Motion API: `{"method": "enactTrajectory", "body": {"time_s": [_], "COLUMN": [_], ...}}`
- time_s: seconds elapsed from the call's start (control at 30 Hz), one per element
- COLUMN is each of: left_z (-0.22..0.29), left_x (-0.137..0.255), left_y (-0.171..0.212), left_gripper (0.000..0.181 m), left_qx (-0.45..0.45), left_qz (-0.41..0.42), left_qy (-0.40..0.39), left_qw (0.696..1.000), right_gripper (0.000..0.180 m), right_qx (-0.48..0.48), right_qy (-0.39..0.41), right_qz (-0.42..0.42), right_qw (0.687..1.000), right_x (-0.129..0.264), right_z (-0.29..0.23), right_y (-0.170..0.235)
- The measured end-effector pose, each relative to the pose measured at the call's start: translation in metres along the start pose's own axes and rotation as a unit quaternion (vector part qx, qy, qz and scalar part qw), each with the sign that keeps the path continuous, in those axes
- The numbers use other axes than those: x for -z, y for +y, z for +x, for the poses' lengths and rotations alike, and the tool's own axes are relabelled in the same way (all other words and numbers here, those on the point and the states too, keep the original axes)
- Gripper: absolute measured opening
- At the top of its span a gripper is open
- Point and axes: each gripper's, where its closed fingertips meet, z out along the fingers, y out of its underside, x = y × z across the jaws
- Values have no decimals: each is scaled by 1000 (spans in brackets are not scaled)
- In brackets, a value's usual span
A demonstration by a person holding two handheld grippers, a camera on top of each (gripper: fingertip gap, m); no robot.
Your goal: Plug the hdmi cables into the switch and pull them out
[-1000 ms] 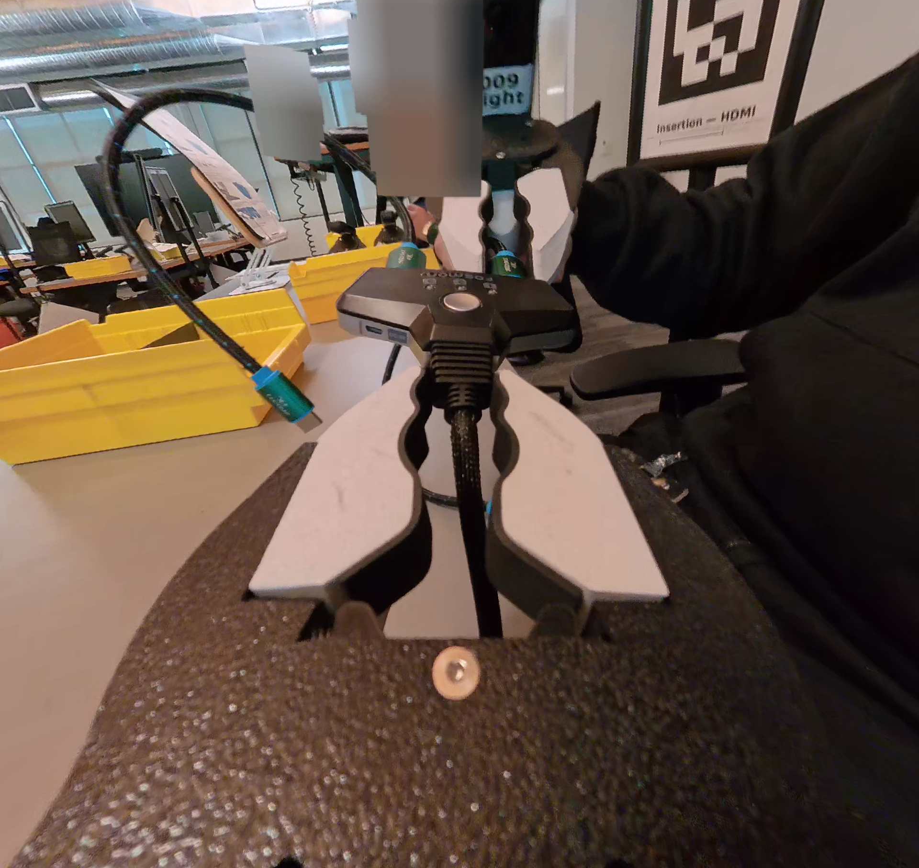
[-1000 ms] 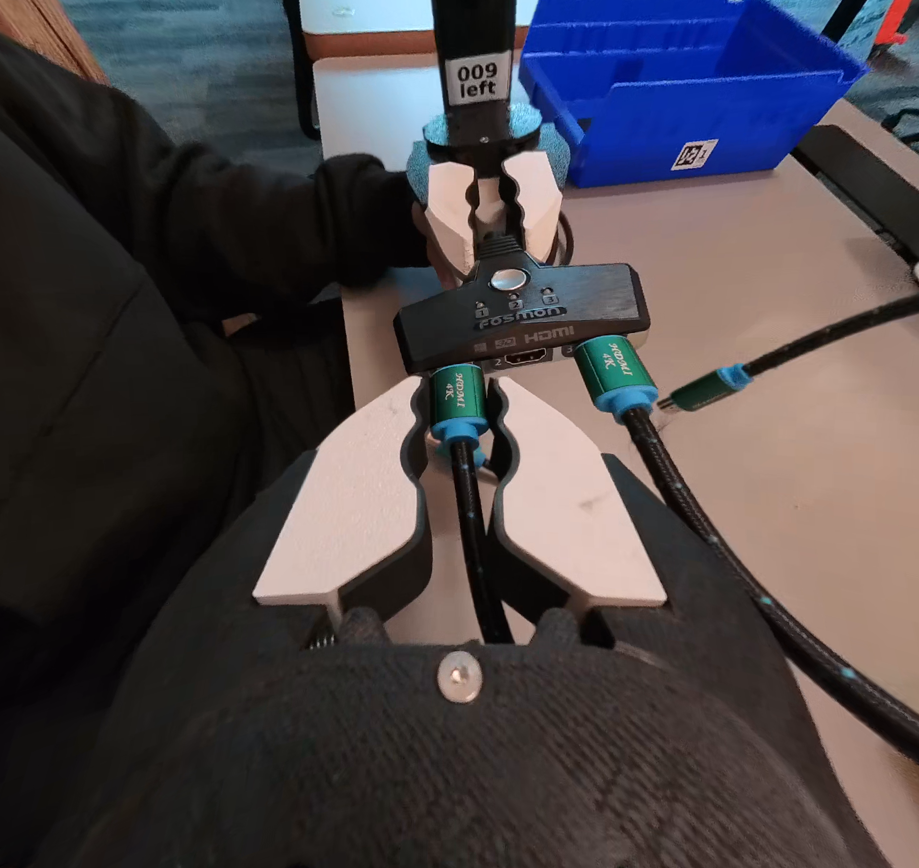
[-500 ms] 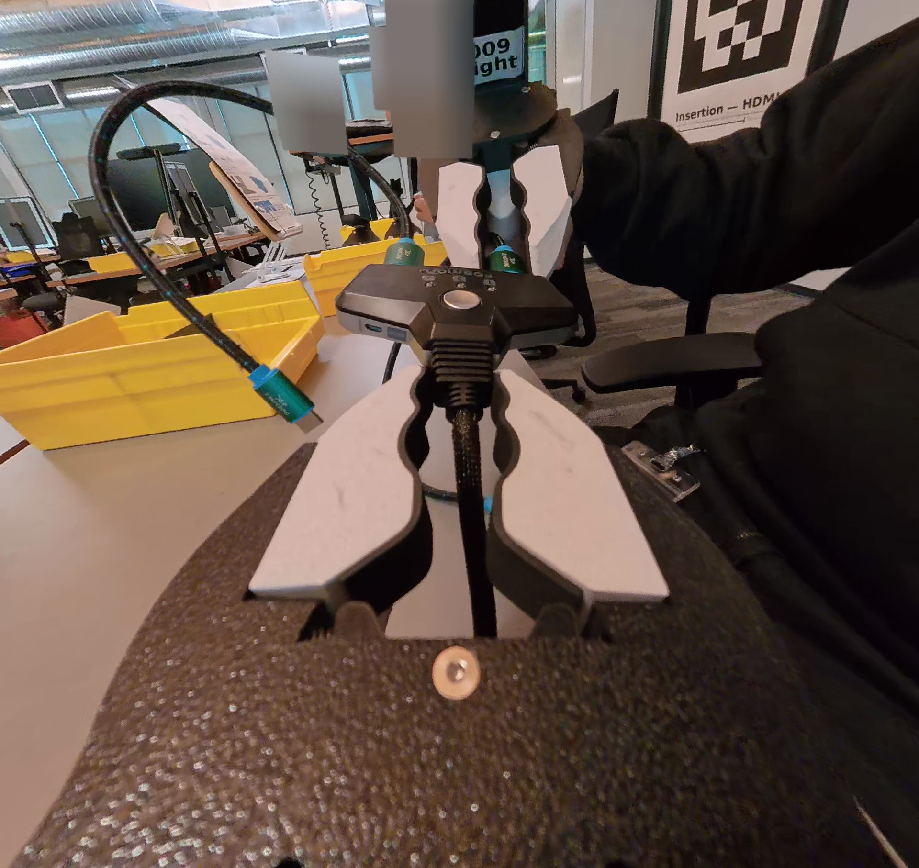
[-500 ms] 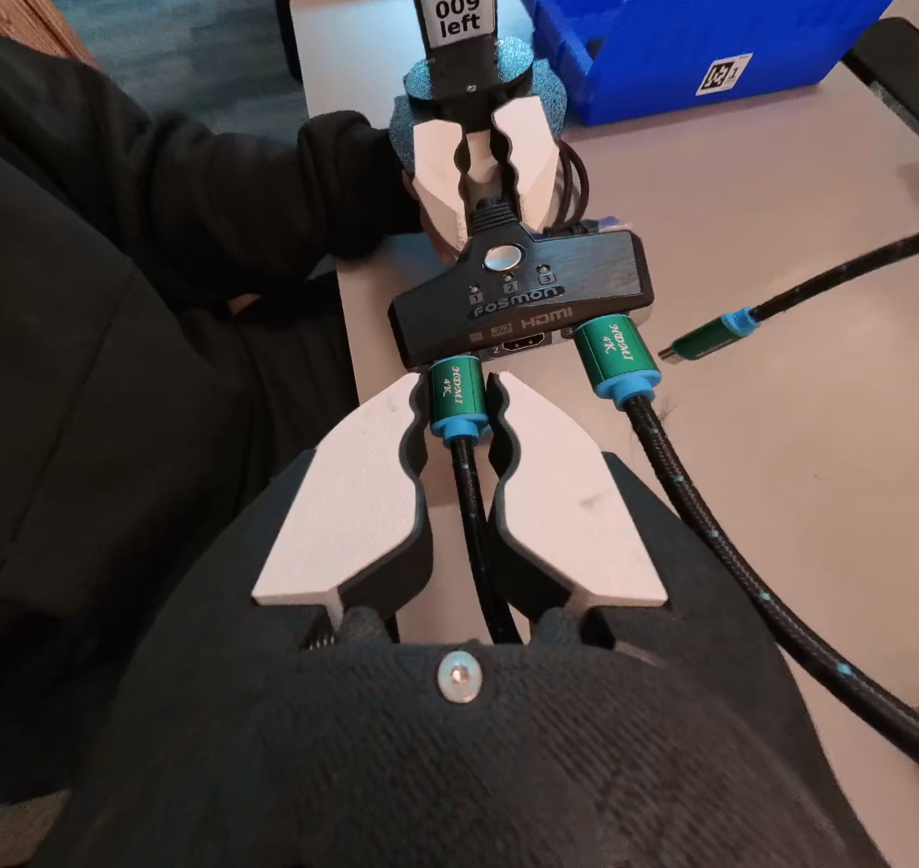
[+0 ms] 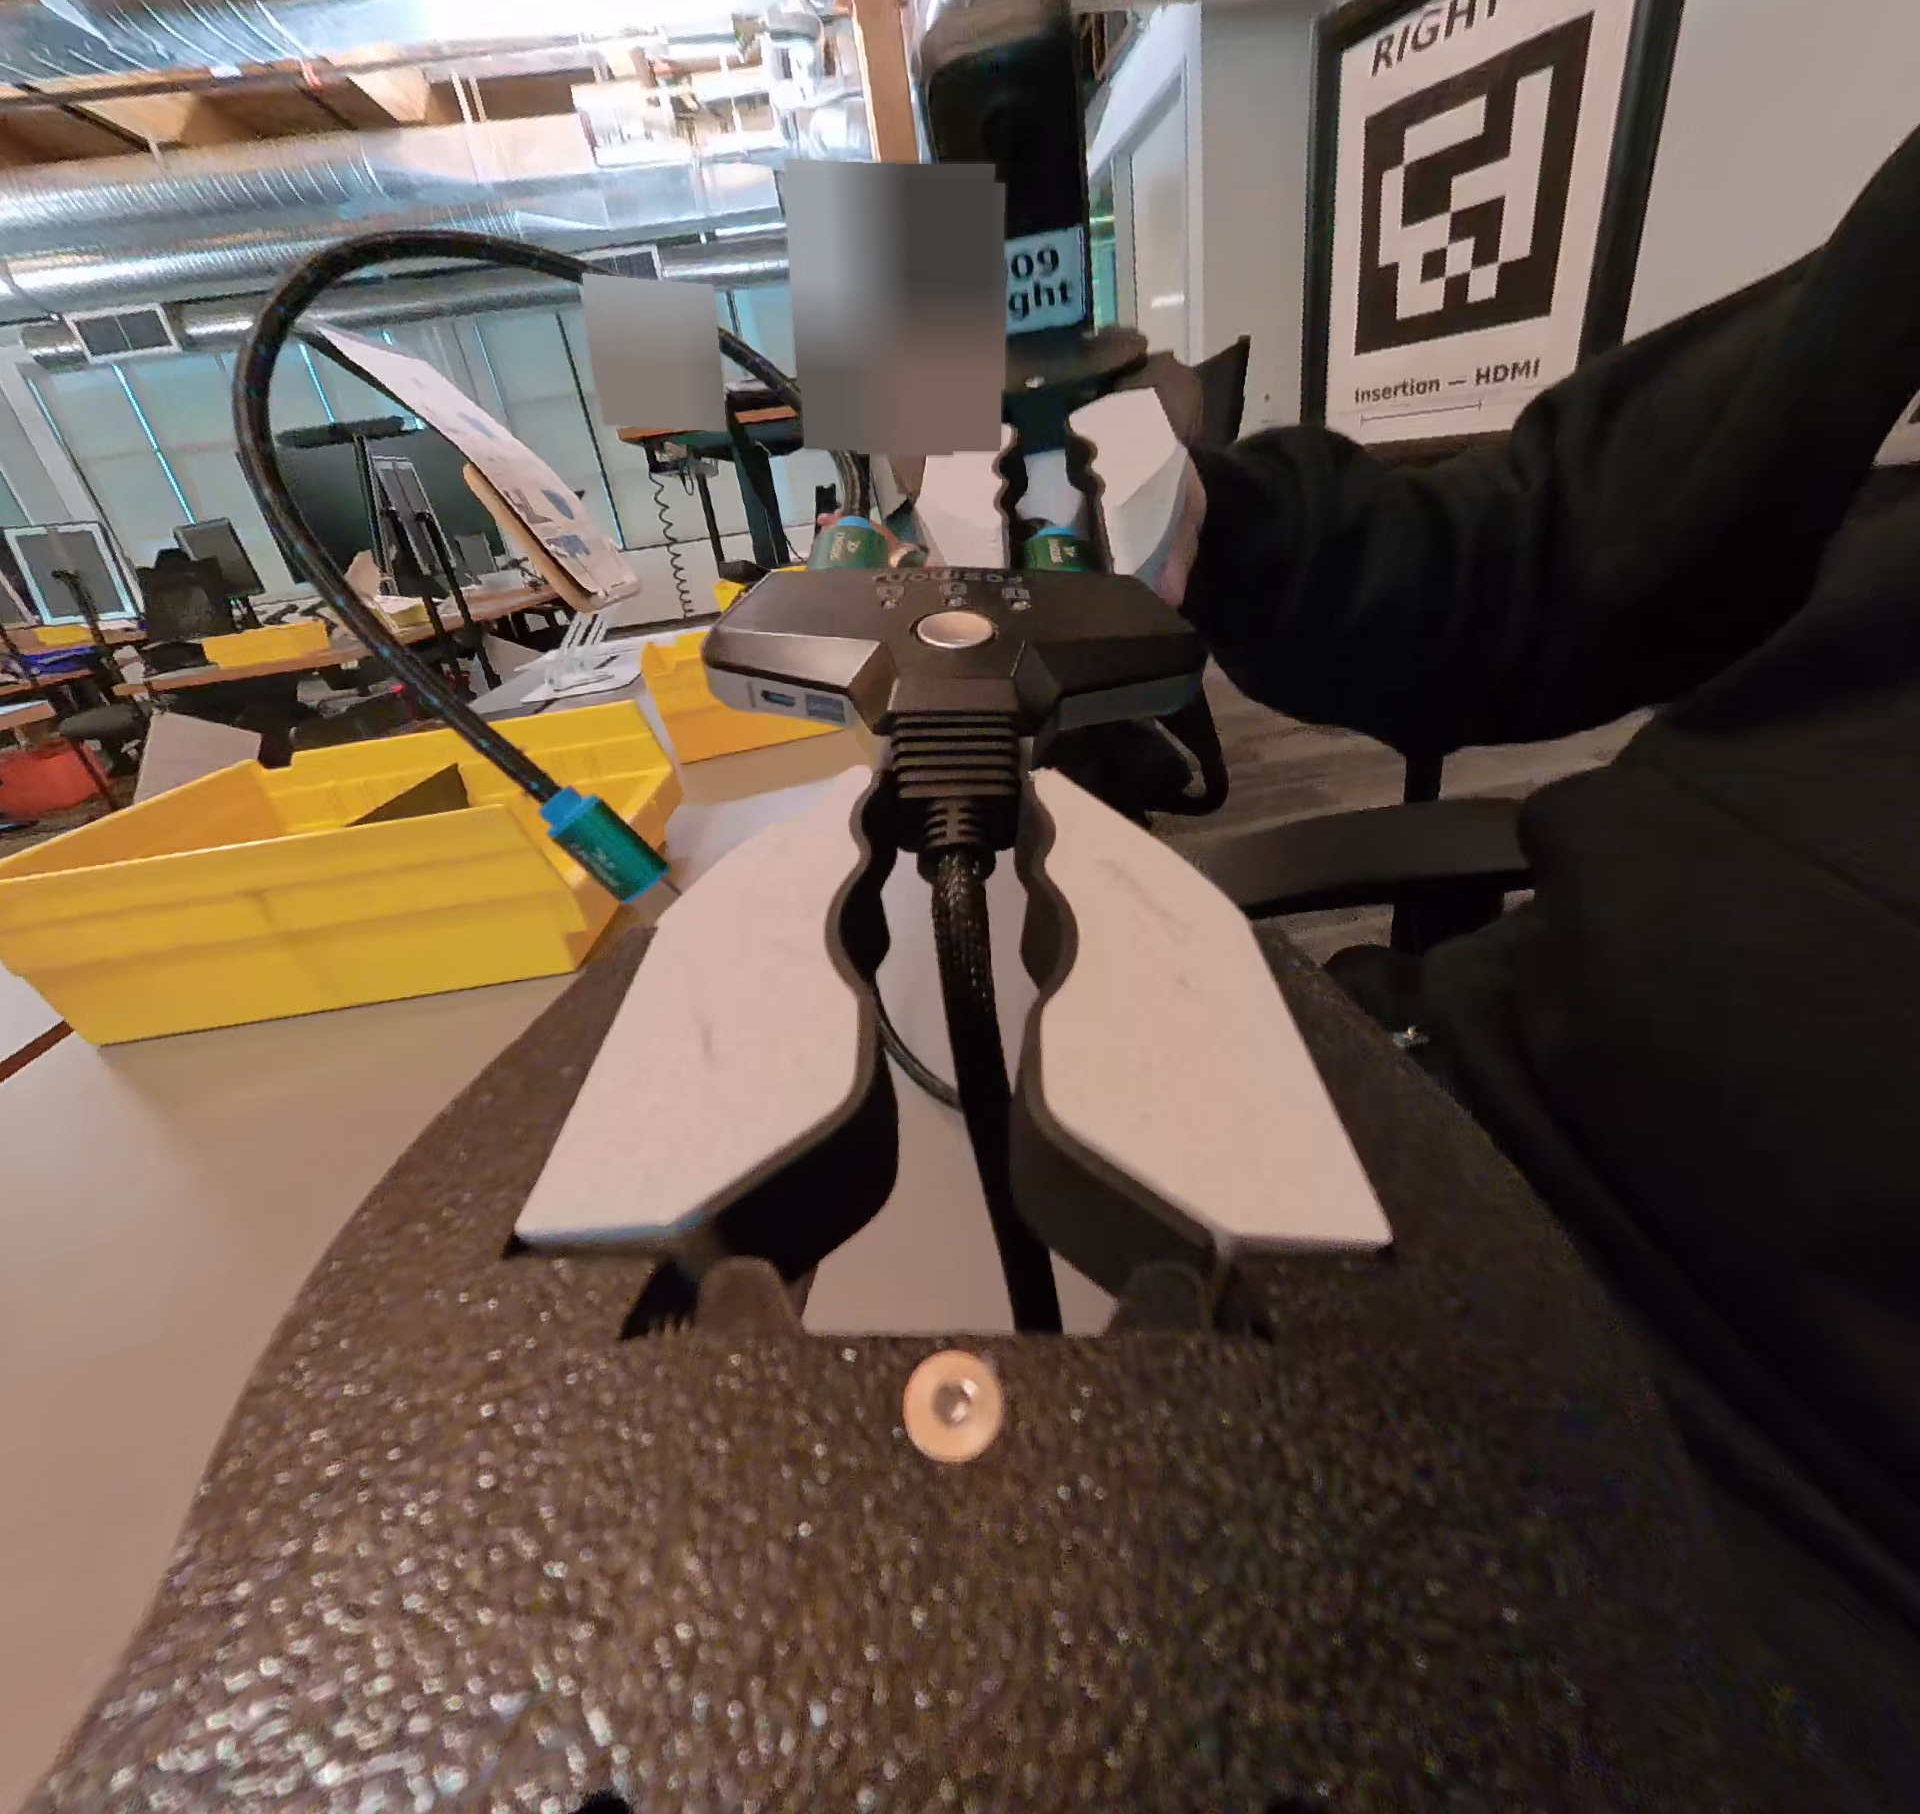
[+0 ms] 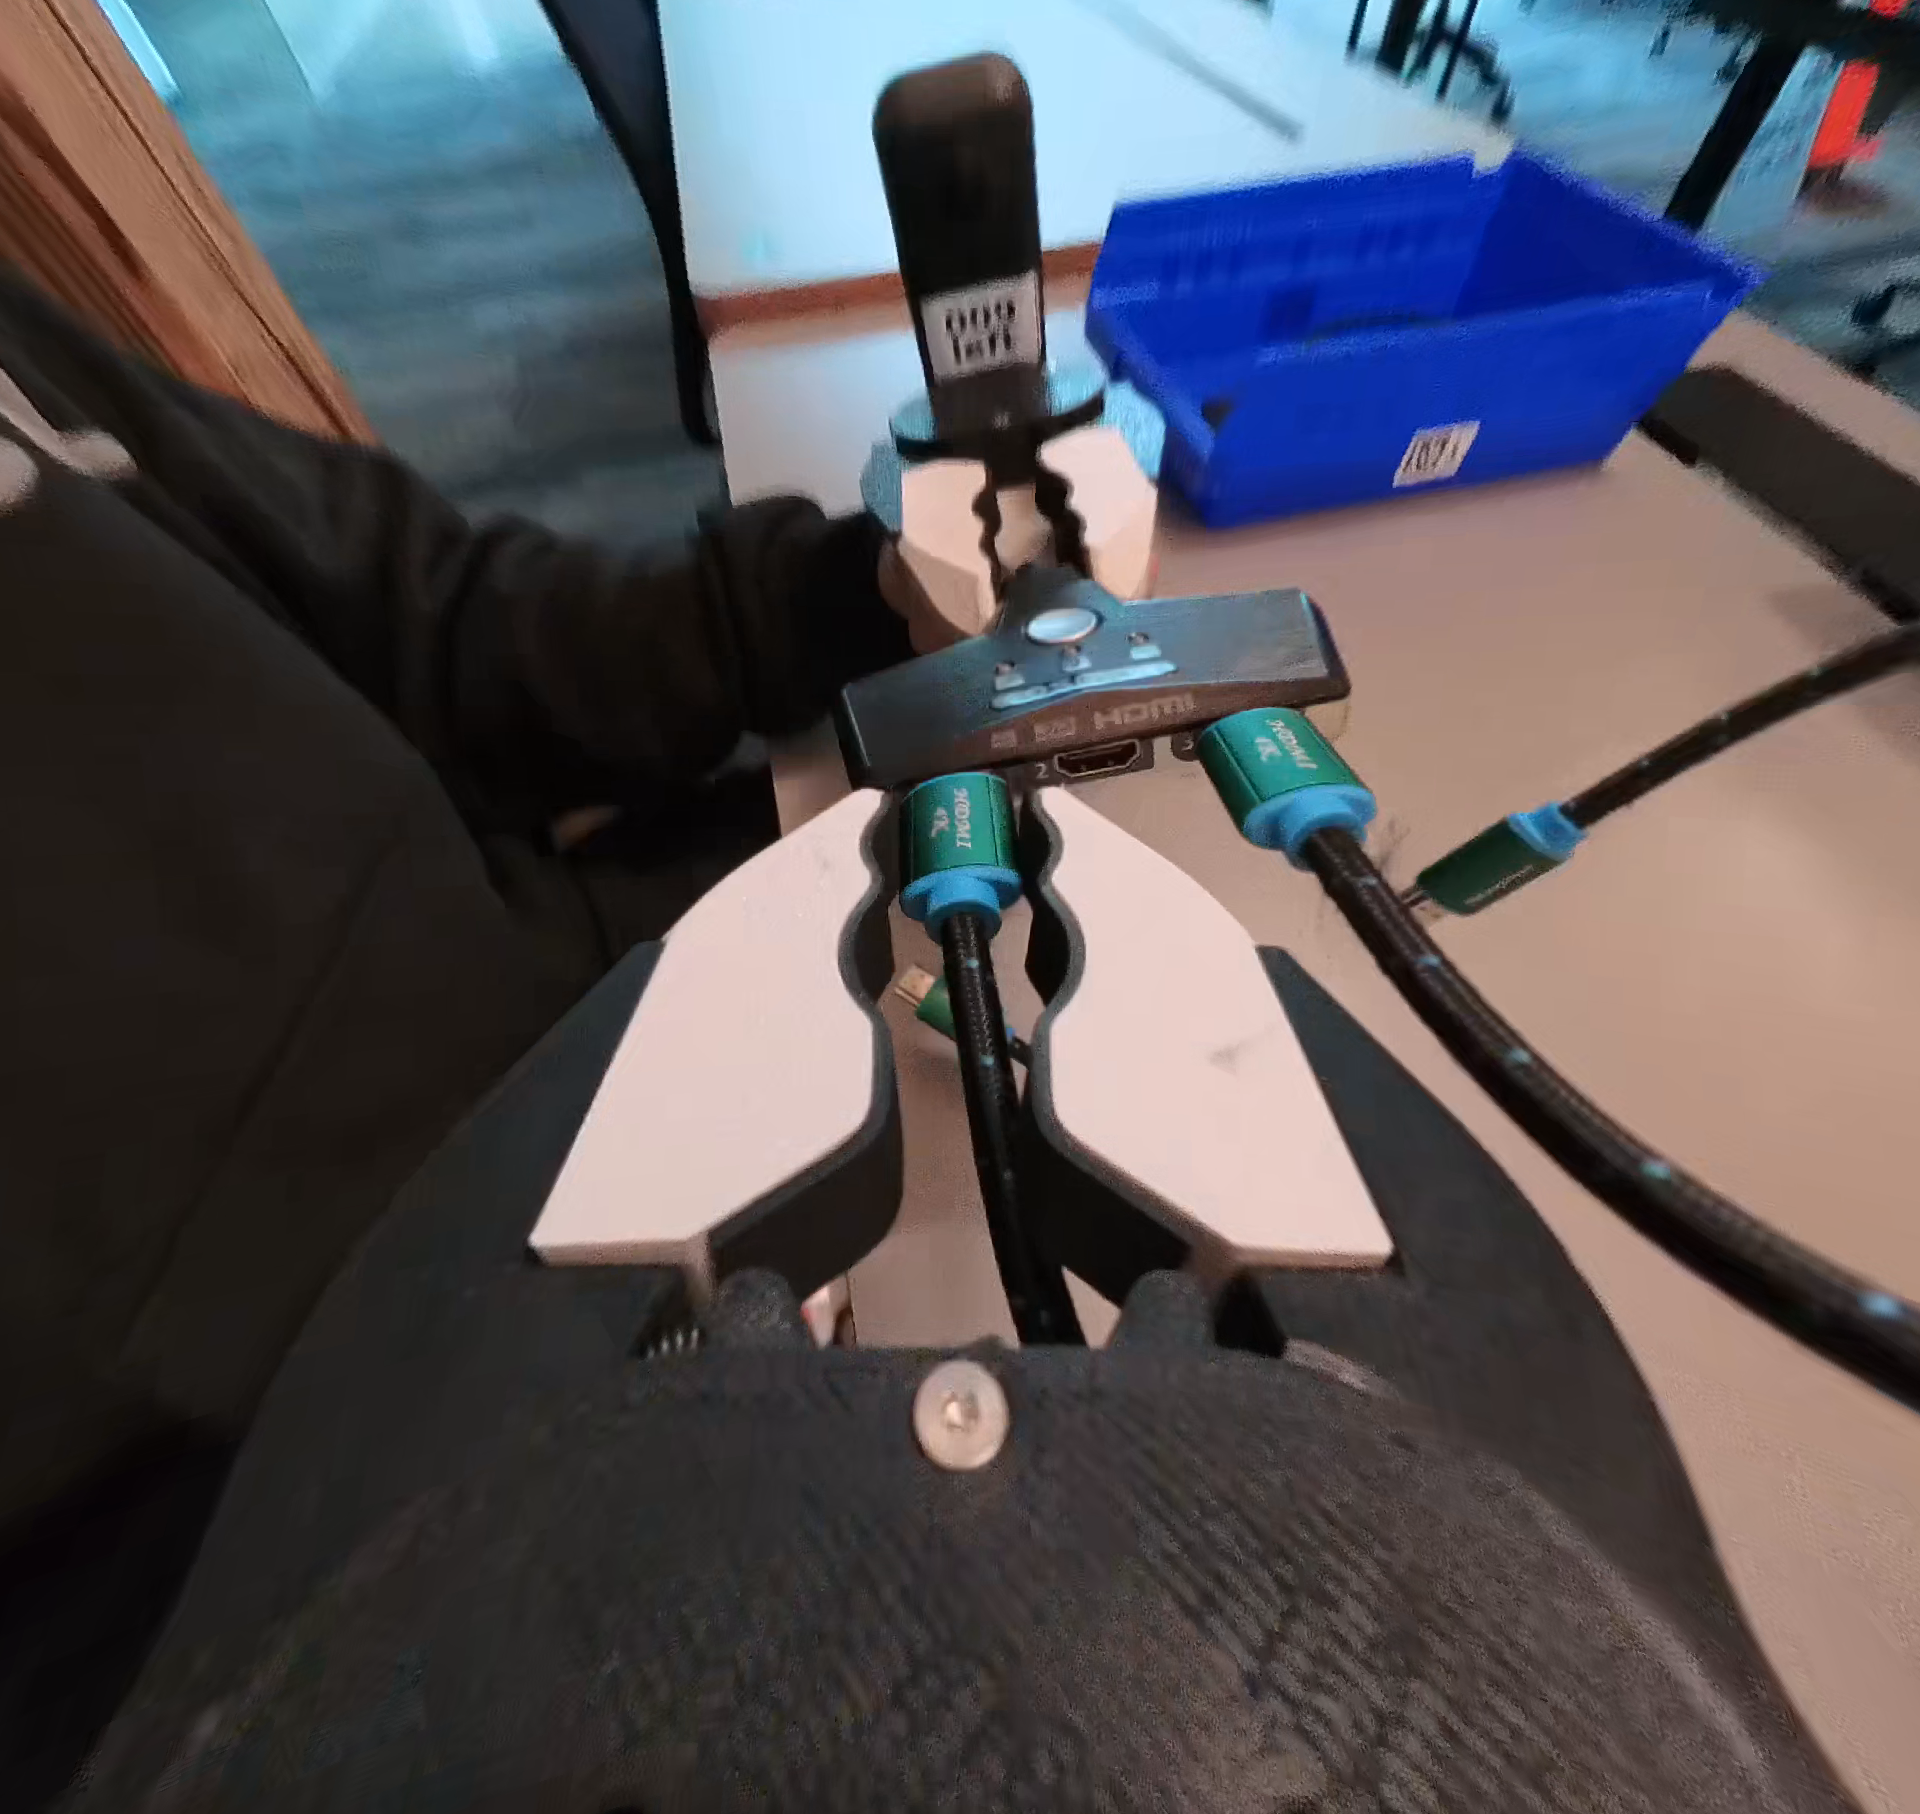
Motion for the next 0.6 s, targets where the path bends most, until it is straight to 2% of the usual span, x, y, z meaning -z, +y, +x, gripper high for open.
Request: {"method": "enactTrajectory", "body": {"time_s": [0.17, 0.6], "left_z": [-4, -10], "left_x": [4, 21], "left_y": [2, 3], "left_gripper": [22, 22], "left_qx": [11, 18], "left_qz": [3, 41], "left_qy": [-3, -6], "left_qw": [1000, 999], "right_gripper": [22, 22], "right_qx": [7, 0], "right_qy": [3, -1], "right_qz": [56, 64], "right_qw": [998, 998], "right_x": [-5, -23], "right_z": [5, 9], "right_y": [2, -4]}}
